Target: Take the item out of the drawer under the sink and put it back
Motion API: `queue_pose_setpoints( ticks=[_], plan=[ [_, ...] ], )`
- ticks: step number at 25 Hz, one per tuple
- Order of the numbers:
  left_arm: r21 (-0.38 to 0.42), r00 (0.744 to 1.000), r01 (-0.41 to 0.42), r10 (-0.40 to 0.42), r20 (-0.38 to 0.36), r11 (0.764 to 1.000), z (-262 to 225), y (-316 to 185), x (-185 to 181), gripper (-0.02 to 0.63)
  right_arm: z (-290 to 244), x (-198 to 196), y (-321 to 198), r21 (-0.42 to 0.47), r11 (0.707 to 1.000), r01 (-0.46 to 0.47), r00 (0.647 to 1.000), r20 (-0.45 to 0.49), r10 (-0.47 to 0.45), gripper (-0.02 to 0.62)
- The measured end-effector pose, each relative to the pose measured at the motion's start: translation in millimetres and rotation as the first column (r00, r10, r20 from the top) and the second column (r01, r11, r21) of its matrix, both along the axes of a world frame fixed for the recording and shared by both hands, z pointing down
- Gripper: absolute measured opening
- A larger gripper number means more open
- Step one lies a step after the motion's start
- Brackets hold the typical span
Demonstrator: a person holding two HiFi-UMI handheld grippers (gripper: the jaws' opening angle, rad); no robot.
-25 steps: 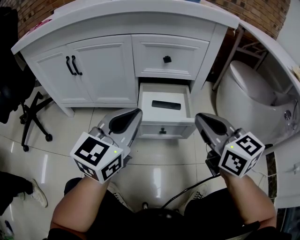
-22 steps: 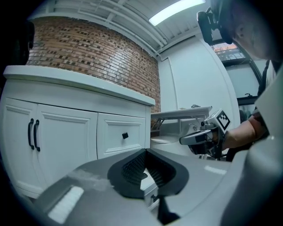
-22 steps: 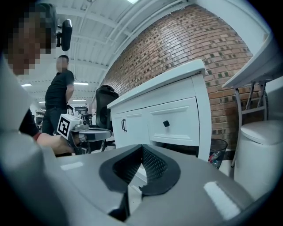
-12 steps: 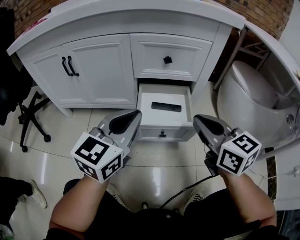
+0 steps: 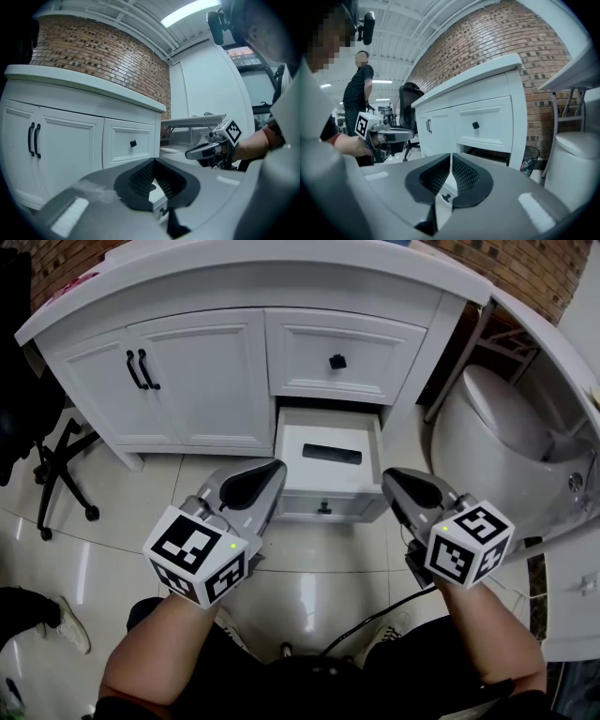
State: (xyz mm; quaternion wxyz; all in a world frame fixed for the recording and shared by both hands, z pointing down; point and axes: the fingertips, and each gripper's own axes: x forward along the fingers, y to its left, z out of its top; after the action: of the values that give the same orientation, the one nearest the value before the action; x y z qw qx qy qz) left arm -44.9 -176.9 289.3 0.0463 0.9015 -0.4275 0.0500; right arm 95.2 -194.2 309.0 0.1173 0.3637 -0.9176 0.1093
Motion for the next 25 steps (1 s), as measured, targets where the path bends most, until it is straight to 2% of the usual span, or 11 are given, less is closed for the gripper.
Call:
queue_pose_setpoints(
  ticks=[1, 4, 8, 10, 14, 18, 23, 25],
  plan=[
    [0.004, 1.0, -0.001, 0.001, 0.004, 1.0, -0.2, 0.9, -0.3, 0.006, -0.1, -5.0, -1.4, 0.017, 1.0, 0.024, 0.998, -0.051, -0.023, 0.016],
    [0.01, 1.0, 0.0, 0.0, 0.012, 1.0, 0.4, 1.1, -4.7, 0.006, 1.0, -17.7, -11.6, 0.072, 0.994, 0.084, 0.972, -0.227, -0.066, 0.091],
    [-0.001, 1.0, 0.008, -0.008, -0.004, 1.0, 2.1, 0.2, -11.2, 0.006, 6.6, -30.8, -29.7, 0.058, 0.984, 0.167, 0.927, -0.349, -0.136, 0.106],
    [-0.003, 1.0, 0.008, -0.008, -0.009, 1.0, 2.5, -1.1, -12.1, 0.006, 12.8, -36.9, -43.5, 0.042, 0.975, 0.217, 0.891, -0.417, -0.18, 0.109],
    [-0.012, 1.0, 0.004, -0.004, -0.019, 1.0, 4.0, -1.8, -11.0, 0.006, 36.9, -44.7, -74.3, 0.008, 0.955, 0.297, 0.794, -0.557, -0.243, 0.12],
    [-0.021, 1.0, -0.004, 0.004, -0.02, 1.0, 6.8, -2.8, -9.0, 0.006, 62.7, -53.7, -103.1, -0.044, 0.932, 0.359, 0.718, -0.625, -0.306, 0.12],
    [-0.034, 1.0, -0.005, 0.004, -0.024, 0.999, 9.6, -4.9, -7.2, 0.006, 100.5, -68.4, -128.5, -0.145, 0.892, 0.429, 0.654, -0.631, -0.417, 0.121],
    [-0.037, 1.0, -0.006, 0.005, -0.025, 0.999, 10.6, -6.5, -7.1, 0.006, 123.2, -71.3, -134.2, -0.214, 0.869, 0.446, 0.62, -0.627, -0.472, 0.131]
  ],
)
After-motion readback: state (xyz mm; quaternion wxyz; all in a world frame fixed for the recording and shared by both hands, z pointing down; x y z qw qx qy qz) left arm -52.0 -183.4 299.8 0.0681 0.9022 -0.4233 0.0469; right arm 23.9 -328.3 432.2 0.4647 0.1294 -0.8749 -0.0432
